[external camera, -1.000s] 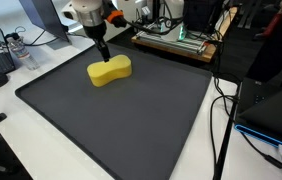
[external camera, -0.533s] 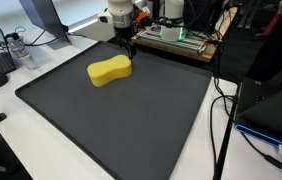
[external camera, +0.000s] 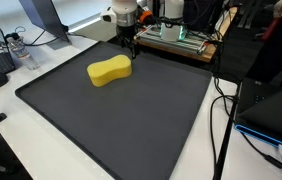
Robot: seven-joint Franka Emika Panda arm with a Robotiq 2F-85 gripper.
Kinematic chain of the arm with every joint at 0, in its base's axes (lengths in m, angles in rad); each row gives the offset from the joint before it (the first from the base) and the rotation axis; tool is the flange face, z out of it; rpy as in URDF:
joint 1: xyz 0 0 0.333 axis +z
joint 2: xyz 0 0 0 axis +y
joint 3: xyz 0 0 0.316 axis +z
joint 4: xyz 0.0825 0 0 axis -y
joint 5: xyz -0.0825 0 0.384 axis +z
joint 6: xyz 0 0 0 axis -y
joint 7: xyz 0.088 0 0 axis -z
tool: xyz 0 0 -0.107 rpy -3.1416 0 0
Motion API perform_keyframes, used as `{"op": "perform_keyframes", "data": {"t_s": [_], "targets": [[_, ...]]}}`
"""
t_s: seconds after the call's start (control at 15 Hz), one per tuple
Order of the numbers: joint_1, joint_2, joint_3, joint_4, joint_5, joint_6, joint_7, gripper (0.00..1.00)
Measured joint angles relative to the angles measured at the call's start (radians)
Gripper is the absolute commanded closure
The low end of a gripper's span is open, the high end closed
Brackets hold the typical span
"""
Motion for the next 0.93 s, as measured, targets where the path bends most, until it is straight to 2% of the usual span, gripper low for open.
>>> {"op": "perform_keyframes", "data": {"t_s": [0.33,0.93], "targets": [[0.002,0.043,0.049,0.058,0.000,0.007,-0.020,0.00],[0.002,0.143,0.055,0.119,0.004,0.016,-0.024,0.00]]}}
